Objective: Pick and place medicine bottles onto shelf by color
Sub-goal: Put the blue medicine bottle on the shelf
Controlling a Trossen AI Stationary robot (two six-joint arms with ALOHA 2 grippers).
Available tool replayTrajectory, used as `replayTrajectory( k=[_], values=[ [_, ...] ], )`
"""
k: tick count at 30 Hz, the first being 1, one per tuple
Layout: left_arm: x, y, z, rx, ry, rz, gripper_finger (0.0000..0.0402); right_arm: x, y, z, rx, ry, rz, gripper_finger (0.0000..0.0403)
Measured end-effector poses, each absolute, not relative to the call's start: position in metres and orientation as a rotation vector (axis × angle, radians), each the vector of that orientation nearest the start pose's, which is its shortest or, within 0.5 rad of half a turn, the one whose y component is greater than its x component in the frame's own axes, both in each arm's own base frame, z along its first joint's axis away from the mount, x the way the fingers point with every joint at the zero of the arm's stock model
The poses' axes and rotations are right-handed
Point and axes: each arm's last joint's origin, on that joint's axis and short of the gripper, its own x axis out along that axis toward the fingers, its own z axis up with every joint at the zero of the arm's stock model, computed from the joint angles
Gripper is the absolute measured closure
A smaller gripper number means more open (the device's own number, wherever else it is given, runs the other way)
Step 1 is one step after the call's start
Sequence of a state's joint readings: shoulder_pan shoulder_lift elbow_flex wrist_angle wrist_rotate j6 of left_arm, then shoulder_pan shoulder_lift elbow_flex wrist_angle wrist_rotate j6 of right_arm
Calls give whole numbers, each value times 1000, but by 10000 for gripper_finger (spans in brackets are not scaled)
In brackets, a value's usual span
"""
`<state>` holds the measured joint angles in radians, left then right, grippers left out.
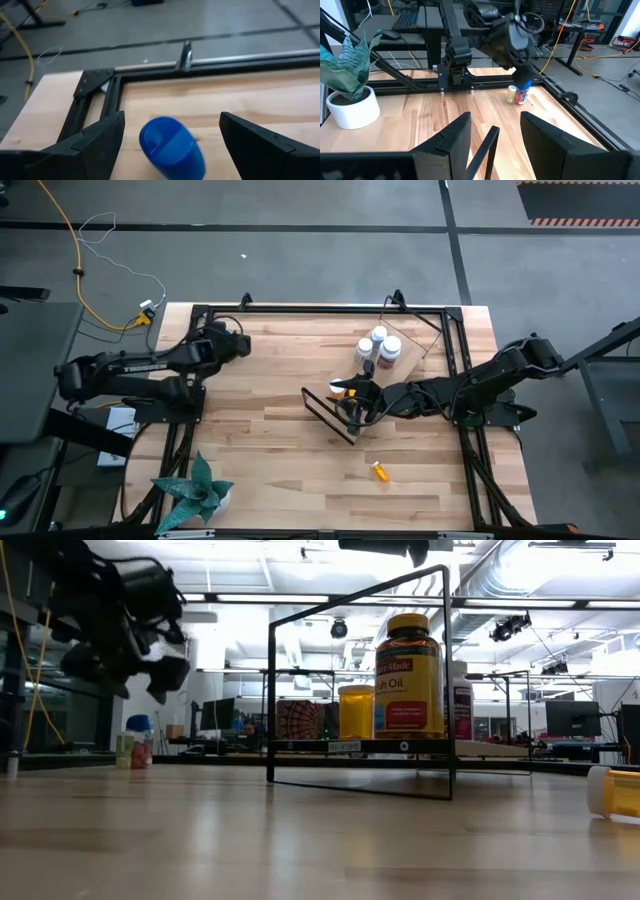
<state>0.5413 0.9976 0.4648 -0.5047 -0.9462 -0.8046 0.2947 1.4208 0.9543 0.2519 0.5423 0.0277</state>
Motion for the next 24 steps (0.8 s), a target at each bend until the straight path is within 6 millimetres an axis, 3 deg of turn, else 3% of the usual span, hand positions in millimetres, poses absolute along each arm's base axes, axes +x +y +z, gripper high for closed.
replayTrajectory(
  k=[12, 24],
  values=[
    [131, 122, 154, -423, 625, 1719, 85, 307, 78, 288, -60, 194, -248, 237],
    [140, 128, 136, -378, 696, 1738, 85, 307, 78, 288, -61, 194, -248, 237]
  ],
)
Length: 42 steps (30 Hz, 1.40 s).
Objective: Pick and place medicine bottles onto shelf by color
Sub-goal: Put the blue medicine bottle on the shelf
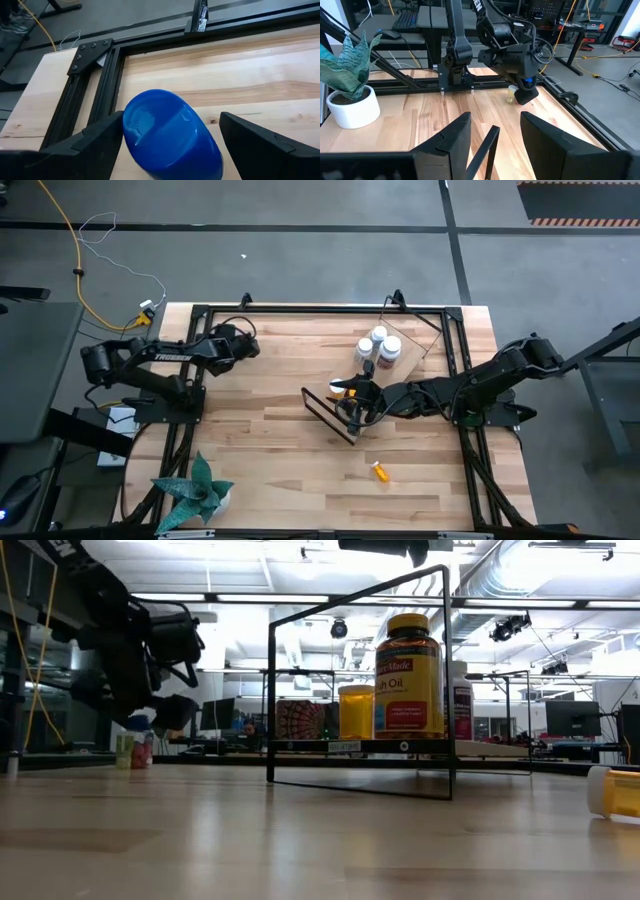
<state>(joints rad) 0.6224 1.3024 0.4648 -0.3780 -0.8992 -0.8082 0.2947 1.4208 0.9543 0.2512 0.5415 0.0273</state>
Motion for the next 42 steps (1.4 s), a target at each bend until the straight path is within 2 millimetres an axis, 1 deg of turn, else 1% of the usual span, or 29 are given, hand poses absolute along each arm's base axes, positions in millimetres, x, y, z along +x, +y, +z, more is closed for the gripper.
replayTrajectory(
  k=[5, 9, 12, 19, 22, 25, 28, 33, 36, 39, 42],
  values=[
    [144, 131, 130, -362, 711, 1731, 86, 307, 78, 288, -61, 194, -248, 237],
    [146, 132, 128, -354, 717, 1725, 101, 307, 78, 288, -61, 194, -248, 237],
    [146, 133, 128, -357, 704, 1724, 124, 307, 78, 288, -61, 194, -248, 237],
    [149, 135, 129, -369, 662, 1721, 199, 307, 78, 288, -60, 194, -248, 237],
    [151, 135, 130, -371, 639, 1711, 219, 307, 78, 288, -60, 194, -248, 237],
    [156, 135, 131, -368, 628, 1674, 221, 307, 78, 288, -61, 194, -248, 237],
    [163, 134, 133, -369, 609, 1607, 209, 307, 78, 288, -61, 194, -248, 237],
    [178, 131, 139, -340, 562, 1468, 204, 307, 78, 288, -61, 194, -249, 237],
    [189, 125, 144, -288, 533, 1393, 207, 307, 78, 288, -61, 194, -248, 237],
    [201, 120, 153, -238, 506, 1323, 207, 307, 78, 288, -67, 194, -248, 237],
    [217, 115, 168, -172, 477, 1253, 208, 307, 78, 289, -68, 192, -248, 237]
  ],
)
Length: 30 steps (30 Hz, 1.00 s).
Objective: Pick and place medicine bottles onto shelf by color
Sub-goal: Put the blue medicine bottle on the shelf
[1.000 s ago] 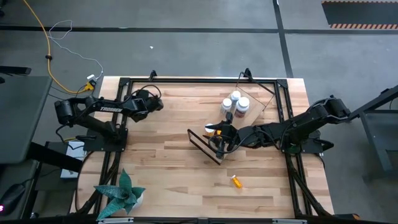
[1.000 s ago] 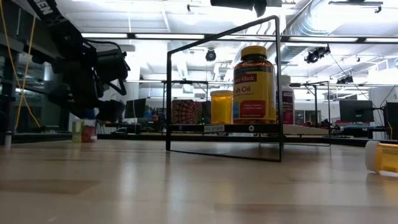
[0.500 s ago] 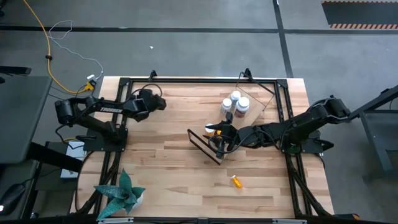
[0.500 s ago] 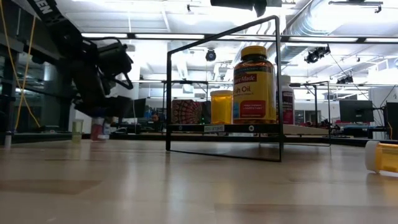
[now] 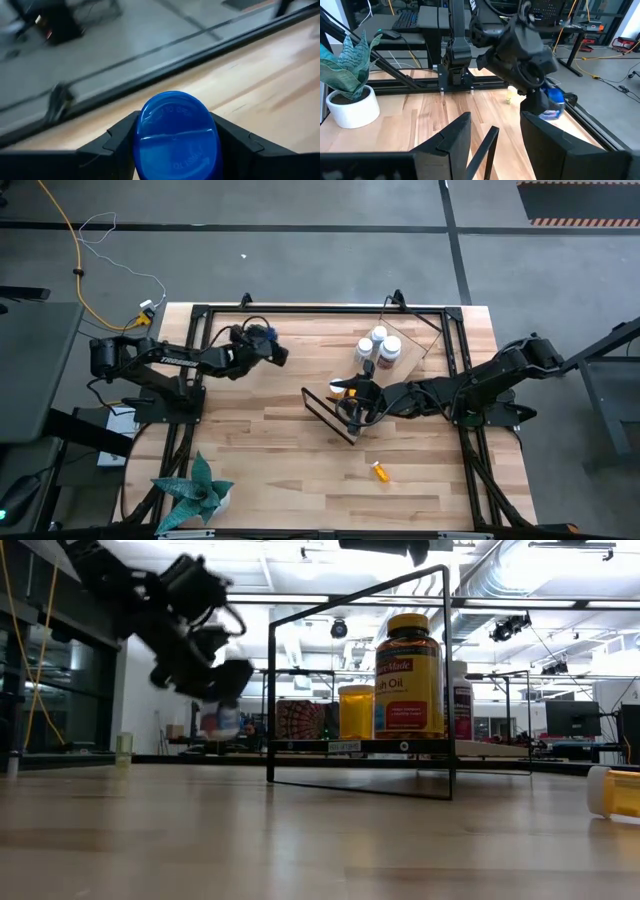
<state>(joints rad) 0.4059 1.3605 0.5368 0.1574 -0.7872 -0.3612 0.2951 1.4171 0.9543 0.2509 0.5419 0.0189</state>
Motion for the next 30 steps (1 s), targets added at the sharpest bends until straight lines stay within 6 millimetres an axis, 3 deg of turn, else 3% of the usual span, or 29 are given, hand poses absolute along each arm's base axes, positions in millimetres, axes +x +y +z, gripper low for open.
replayTrajectory(
  k=[7, 12, 20, 30],
  values=[
    [257, 123, 233, -16, 416, 1040, 208, 303, 78, 294, -63, 181, -243, 237],
    [285, 129, 263, 26, 422, 837, 208, 293, 85, 303, -60, 166, -213, 237],
    [339, 134, 255, -7, 413, 439, 208, 280, 106, 312, -117, 130, -133, 237],
    [410, 136, 225, 71, 451, 380, 208, 277, 114, 314, -136, 109, -110, 237]
  ],
)
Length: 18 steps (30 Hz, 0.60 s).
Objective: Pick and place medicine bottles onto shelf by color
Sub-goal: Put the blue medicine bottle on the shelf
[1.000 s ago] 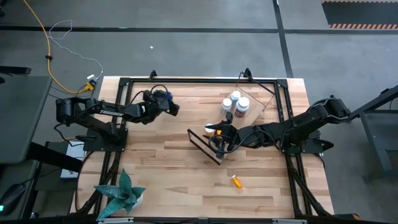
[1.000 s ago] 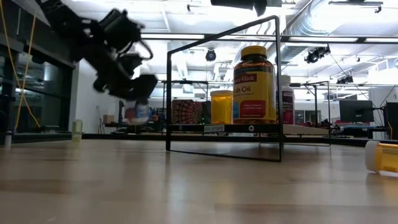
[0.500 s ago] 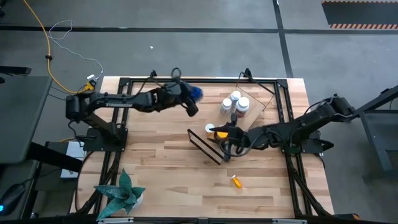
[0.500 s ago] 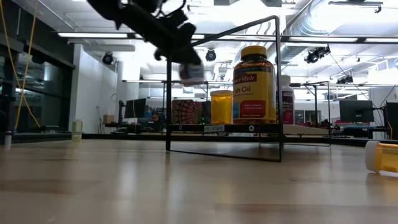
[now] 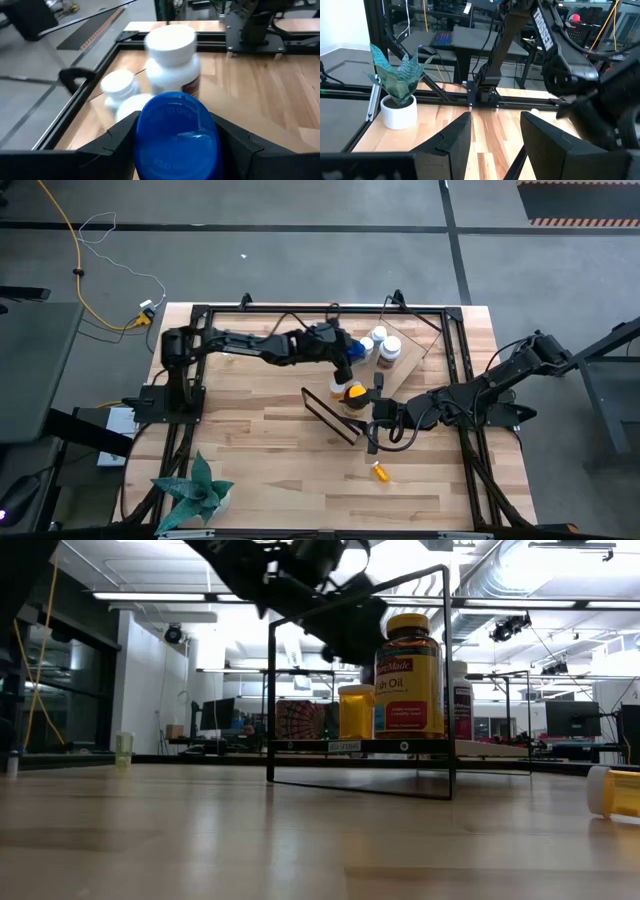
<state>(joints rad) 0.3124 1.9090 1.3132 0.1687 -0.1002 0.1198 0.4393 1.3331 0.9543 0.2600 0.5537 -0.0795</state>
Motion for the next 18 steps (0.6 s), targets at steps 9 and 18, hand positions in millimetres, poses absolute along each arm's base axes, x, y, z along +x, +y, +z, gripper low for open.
replayTrajectory(
  k=[9, 18],
  values=[
    [432, 130, 210, 165, 478, 289, 208, 277, 114, 314, -136, 110, -110, 237],
    [431, 131, 206, 147, 482, 137, 208, 277, 114, 314, -142, 110, -110, 237]
  ],
)
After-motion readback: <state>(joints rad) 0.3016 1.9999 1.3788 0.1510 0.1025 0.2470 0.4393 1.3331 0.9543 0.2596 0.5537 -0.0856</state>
